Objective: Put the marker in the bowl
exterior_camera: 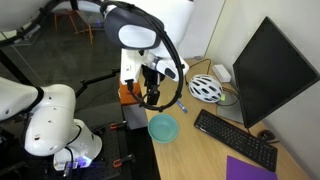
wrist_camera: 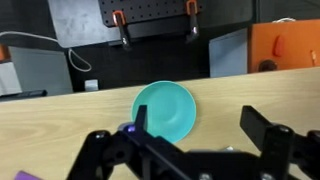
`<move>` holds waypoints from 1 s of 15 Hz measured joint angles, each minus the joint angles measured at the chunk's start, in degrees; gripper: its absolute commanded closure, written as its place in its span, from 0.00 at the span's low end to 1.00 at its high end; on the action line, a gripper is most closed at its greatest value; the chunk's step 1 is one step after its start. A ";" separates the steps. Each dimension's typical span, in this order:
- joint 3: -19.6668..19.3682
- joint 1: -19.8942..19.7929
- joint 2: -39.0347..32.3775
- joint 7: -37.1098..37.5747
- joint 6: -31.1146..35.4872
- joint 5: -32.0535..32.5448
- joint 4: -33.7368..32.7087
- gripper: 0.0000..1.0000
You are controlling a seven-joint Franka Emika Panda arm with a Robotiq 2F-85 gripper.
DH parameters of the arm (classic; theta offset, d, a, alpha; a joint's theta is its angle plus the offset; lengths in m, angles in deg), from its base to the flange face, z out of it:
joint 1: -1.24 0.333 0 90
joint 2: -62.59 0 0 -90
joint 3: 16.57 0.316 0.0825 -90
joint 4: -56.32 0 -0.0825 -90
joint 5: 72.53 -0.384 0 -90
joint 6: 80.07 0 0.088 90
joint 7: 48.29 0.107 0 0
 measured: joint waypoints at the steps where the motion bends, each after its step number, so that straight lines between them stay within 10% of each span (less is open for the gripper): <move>1: 0.00 0.00 0.00 0.00 0.00 0.00 0.00 0.00; 5: 1.32 -0.70 -1.62 6.69 4.00 -0.16 0.92 0.00; 15: 10.41 -0.44 -30.19 42.15 43.01 -2.50 1.60 0.00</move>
